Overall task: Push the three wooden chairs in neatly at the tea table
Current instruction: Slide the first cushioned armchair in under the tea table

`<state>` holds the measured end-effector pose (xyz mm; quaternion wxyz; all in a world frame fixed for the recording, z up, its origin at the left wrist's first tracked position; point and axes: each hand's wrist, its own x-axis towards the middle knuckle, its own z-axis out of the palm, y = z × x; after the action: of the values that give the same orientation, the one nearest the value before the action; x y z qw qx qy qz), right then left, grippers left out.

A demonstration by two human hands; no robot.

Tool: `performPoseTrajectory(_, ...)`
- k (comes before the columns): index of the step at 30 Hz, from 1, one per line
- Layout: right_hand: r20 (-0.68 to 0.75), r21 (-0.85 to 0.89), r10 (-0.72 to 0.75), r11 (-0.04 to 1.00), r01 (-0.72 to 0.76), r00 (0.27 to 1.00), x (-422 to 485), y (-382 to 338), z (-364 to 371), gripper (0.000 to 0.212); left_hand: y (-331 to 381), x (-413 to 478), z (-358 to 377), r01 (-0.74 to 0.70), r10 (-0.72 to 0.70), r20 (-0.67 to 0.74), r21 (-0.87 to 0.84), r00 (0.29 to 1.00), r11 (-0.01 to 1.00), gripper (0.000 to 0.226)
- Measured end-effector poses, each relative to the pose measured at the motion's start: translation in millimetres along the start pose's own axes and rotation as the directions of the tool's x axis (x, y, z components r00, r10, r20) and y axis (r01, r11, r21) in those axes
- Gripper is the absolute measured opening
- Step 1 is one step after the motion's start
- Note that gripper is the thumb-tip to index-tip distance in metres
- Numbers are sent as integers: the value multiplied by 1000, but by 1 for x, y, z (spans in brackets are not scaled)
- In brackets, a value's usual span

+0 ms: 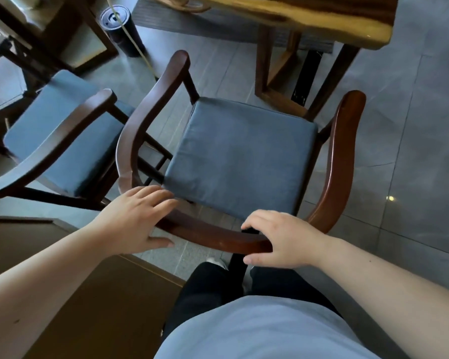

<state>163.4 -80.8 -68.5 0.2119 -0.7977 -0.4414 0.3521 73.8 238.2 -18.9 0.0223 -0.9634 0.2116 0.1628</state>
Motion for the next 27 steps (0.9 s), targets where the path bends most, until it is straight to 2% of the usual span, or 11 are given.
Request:
performPoseTrajectory(3,-18,1,53,999,-53,998,-2,1,18,46,-12,0,14,-73,73,81,4,994,997,77)
performPoseTrajectory(5,-74,3,100,995,-100,992,-4,2,33,40,-17,5,24,-87,90,85,-43,992,995,62)
performPoseTrajectory(8,-223,-7,180,982,-186,958,-5,0,53,40,-24,15,34,-131,137,30,-150,990,980,30)
performPoseTrajectory(13,-458,37,235,969,-246,857,4,-7,76,45,-46,20,41,-313,316,3,-131,949,941,23)
performPoseTrajectory(17,-507,44,255,962,-271,824,14,-12,77,48,-61,27,38,-344,343,-28,-111,939,933,12)
performPoseTrajectory(22,-546,37,250,961,-275,799,46,-24,67,44,-102,39,28,-308,307,-17,-92,951,947,13)
performPoseTrajectory(23,-550,38,249,961,-274,798,52,-26,64,43,-109,42,25,-292,292,-14,-86,956,953,19)
performPoseTrajectory(25,-544,17,218,968,-249,811,61,-25,57,37,-120,47,25,-285,284,-28,-98,958,953,33)
performPoseTrajectory(27,-511,1,172,980,-199,842,65,-22,51,29,-123,50,24,-299,296,-49,-102,954,949,34)
